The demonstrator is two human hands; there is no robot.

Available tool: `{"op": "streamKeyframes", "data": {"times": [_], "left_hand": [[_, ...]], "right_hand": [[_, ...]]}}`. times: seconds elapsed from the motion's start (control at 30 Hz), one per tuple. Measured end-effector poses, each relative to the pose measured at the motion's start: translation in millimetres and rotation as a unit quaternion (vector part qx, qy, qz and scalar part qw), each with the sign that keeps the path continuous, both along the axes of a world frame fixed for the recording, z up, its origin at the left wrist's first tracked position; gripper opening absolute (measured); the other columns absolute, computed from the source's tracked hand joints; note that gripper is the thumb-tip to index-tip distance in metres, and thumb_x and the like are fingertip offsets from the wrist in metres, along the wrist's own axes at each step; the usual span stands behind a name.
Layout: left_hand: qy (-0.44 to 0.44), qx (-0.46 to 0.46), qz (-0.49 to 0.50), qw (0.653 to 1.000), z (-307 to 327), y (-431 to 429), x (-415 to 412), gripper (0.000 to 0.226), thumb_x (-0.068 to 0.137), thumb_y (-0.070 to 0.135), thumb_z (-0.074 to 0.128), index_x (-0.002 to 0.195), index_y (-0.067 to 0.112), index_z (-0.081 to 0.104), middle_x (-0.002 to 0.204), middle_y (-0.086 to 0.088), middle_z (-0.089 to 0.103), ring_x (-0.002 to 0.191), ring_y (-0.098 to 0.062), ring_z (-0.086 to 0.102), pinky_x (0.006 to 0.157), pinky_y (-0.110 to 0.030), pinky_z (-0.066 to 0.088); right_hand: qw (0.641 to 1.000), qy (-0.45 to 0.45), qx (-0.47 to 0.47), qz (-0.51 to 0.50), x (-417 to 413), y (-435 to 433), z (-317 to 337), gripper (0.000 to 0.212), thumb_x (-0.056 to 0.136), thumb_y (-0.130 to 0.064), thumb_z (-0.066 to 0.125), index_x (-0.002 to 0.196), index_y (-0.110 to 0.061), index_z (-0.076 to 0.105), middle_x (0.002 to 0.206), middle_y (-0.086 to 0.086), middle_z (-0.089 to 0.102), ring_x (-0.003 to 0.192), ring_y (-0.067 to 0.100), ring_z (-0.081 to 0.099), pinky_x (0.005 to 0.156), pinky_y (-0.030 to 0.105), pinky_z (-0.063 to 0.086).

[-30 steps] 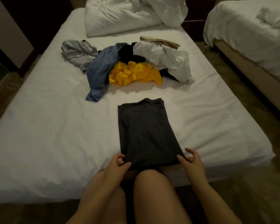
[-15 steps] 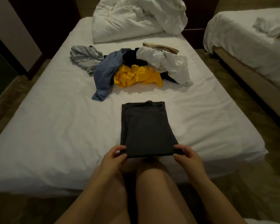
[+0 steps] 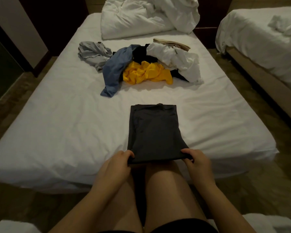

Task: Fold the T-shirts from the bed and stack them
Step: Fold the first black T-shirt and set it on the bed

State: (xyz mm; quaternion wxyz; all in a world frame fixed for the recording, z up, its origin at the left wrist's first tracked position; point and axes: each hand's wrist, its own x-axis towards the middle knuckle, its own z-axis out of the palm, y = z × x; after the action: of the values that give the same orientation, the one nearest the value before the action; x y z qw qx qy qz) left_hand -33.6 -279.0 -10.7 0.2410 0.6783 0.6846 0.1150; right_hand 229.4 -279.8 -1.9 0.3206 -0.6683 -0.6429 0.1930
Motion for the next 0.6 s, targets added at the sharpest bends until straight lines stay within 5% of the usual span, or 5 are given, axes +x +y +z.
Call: {"op": "streamKeyframes", "data": {"times": [0.13,0.2,0.3,0.43,0.6], "left_hand": [[0.023,0.058,0.004,0.998,3.4,-0.5,0.3,0.026,0.079,0.011,0.055,0.1,0.026,0.058,0.094,0.003,0.05,0.082,-0.018,0.056,0.068,-0.028,0.042],[-0.052,0.082,0.06,0.993,7.7,7.0,0.3,0.022,0.075,0.004,0.061,0.085,0.023,0.06,0.086,0.007,0.046,0.074,-0.005,0.051,0.064,-0.015,0.035],[-0.273,0.106,0.184,0.938,20.3,26.2,4.4,0.027,0.076,-0.008,0.066,0.073,0.019,0.06,0.094,-0.001,0.05,0.079,0.003,0.053,0.067,-0.001,0.038],[-0.42,0.1,0.229,0.872,33.8,65.9,23.9,0.01,0.089,0.004,0.057,0.093,0.012,0.06,0.093,-0.003,0.061,0.086,-0.01,0.057,0.07,-0.009,0.048],[-0.311,0.167,0.223,0.908,29.2,138.9,46.9,0.006,0.098,0.021,0.044,0.097,0.016,0.048,0.081,0.011,0.055,0.073,-0.001,0.052,0.058,-0.008,0.042]], "right_hand": [[0.996,-0.077,0.043,0.009,1.1,-1.3,0.6,0.016,0.08,-0.003,0.068,0.095,-0.01,0.071,0.088,0.009,0.062,0.075,0.017,0.054,0.06,0.014,0.034],[0.994,-0.093,0.048,-0.014,1.0,6.6,-1.6,0.009,0.08,-0.009,0.07,0.089,-0.013,0.069,0.087,0.007,0.059,0.079,0.018,0.05,0.062,0.022,0.035],[0.997,0.051,0.024,-0.059,-5.7,26.7,3.1,0.007,0.086,-0.021,0.063,0.09,-0.016,0.062,0.097,0.002,0.057,0.092,0.014,0.047,0.075,0.025,0.038],[0.956,0.269,0.042,-0.112,-24.4,68.0,18.2,0.005,0.093,-0.013,0.055,0.093,-0.018,0.053,0.085,-0.01,0.056,0.079,-0.003,0.055,0.064,0.006,0.04],[0.952,0.238,0.053,-0.182,-32.6,149.4,7.8,0.006,0.094,-0.022,0.054,0.096,-0.017,0.055,0.081,-0.012,0.055,0.071,0.001,0.052,0.06,0.001,0.036]]}}
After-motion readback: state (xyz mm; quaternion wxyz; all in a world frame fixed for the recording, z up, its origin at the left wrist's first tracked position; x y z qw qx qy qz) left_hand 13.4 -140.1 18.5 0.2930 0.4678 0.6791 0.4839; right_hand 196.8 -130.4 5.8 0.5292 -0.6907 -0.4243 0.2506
